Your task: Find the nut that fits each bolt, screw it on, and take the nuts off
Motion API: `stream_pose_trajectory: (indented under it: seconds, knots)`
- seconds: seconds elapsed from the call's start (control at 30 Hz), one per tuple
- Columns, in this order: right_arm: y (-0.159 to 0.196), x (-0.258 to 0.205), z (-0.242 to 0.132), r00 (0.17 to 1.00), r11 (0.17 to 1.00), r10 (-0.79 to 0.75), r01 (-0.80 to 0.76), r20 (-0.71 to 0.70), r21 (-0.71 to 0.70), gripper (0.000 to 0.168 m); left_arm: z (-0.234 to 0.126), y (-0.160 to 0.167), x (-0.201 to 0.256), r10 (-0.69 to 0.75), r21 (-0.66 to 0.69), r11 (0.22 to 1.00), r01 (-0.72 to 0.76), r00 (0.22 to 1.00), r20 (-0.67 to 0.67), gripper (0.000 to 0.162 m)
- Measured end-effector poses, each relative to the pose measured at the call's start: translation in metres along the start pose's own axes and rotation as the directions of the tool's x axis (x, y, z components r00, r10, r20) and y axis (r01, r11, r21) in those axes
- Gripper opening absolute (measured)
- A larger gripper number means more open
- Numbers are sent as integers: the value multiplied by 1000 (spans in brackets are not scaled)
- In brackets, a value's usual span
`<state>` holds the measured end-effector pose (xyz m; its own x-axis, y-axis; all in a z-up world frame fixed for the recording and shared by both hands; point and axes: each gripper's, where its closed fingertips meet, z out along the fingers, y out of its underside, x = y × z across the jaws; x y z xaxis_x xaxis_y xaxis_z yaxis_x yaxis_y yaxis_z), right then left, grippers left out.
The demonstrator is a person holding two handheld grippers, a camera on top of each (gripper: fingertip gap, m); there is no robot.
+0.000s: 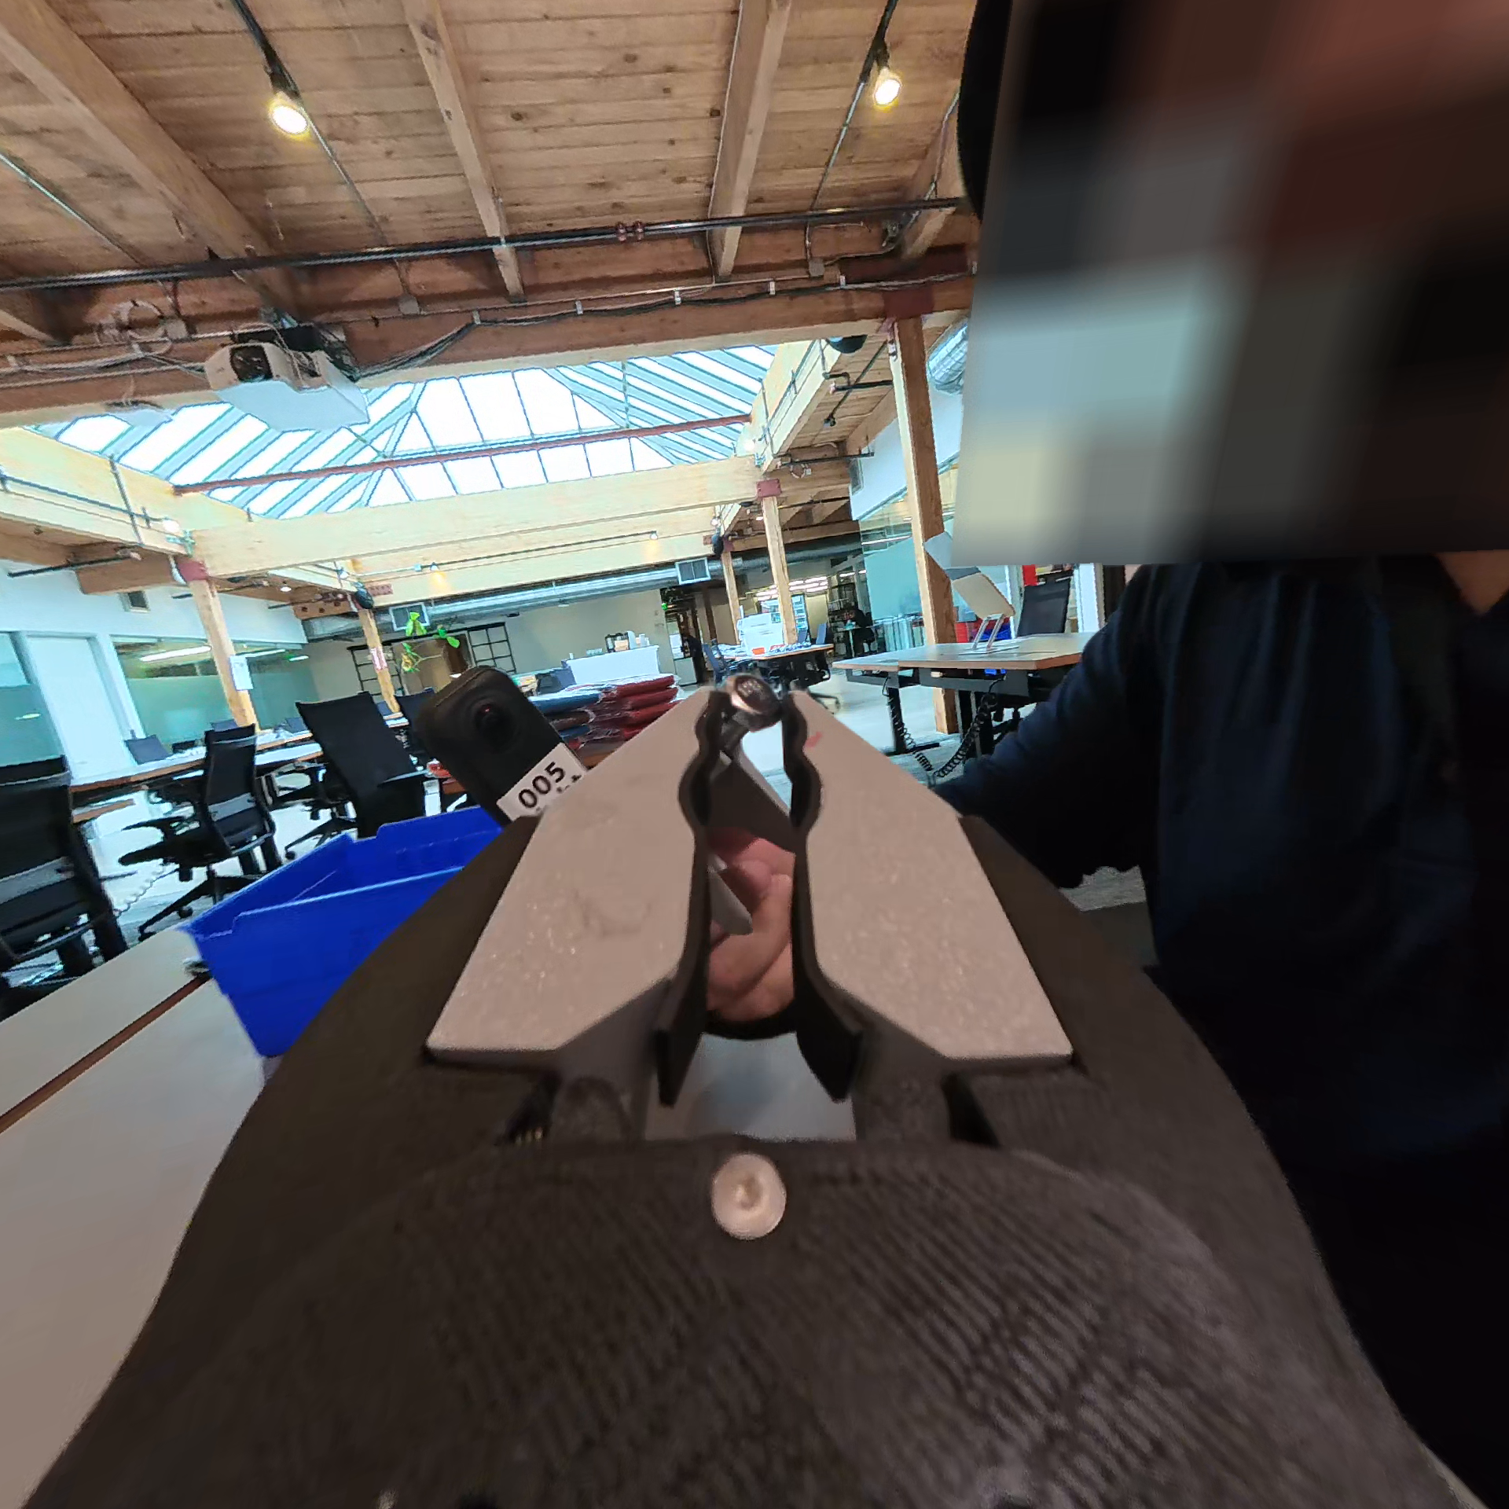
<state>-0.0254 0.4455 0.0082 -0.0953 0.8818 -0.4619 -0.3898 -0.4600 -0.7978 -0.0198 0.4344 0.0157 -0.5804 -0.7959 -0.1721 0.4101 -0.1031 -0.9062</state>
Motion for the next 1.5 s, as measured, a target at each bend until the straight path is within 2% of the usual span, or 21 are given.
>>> stream_pose_trajectory:
  seconds: [0.03,0.17,0.27,0.33,0.4,0.47,0.57,0.63,0.73,0.83,0.97,1.03,1.1,1.17,1.27,1.4,1.5]
  knots:
    - [0,4,-2,1000,1000,3,-3,-19,0,8,-2,2,-3,3,-11,1000,-3,1000,13,12]
    - [0,25,-12,990,1000,-8,6,-140,-17,6,-16,17,-20,2,-111,994,9,995,98,12]
    - [0,44,-23,967,999,-25,14,-255,-44,5,-30,31,-32,32,-233,972,12,982,185,14]
    - [4,55,-31,943,995,-56,25,-329,-98,5,-41,37,-39,98,-308,951,-20,966,237,0]
    - [13,71,-39,909,987,-70,3,-412,-162,5,-49,39,-43,125,-334,942,-27,954,274,0]
    - [29,93,-52,849,968,-92,-47,-520,-248,5,-54,42,-46,90,-336,942,14,952,293,9]
    - [49,119,-79,726,907,-221,-92,-651,-411,5,-62,50,-58,47,-378,920,104,928,370,21]
    - [55,129,-96,644,857,-328,-105,-691,-505,5,-64,54,-59,14,-394,905,157,917,398,38]
    - [64,133,-111,590,795,-404,-151,-699,-587,5,-68,70,-53,-46,-445,856,262,897,440,77]
    - [71,135,-121,557,743,-460,-185,-692,-644,5,-73,86,-41,-63,-524,784,334,882,467,77]
    - [80,136,-129,518,667,-544,-210,-660,-715,5,-82,63,-22,-78,-551,740,386,863,500,73]
    - [83,138,-132,504,638,-576,-214,-643,-740,5,-101,31,-22,-42,-555,733,393,841,540,71]
    - [88,139,-132,510,625,-580,-221,-635,-749,5,-131,-8,-33,53,-562,731,387,789,612,67]
    - [90,140,-130,517,628,-571,-226,-638,-745,5,-171,-48,-53,191,-581,719,382,695,693,57]
    - [93,141,-128,526,622,-570,-225,-631,-750,9,-223,-84,-73,249,-558,689,463,572,781,61]
    - [88,143,-126,524,644,-564,-204,-638,-737,18,-295,-87,-101,342,-543,633,551,431,835,69]
    - [76,141,-122,537,704,-528,-156,-657,-693,21,-336,-51,-110,257,-458,559,691,381,888,63]
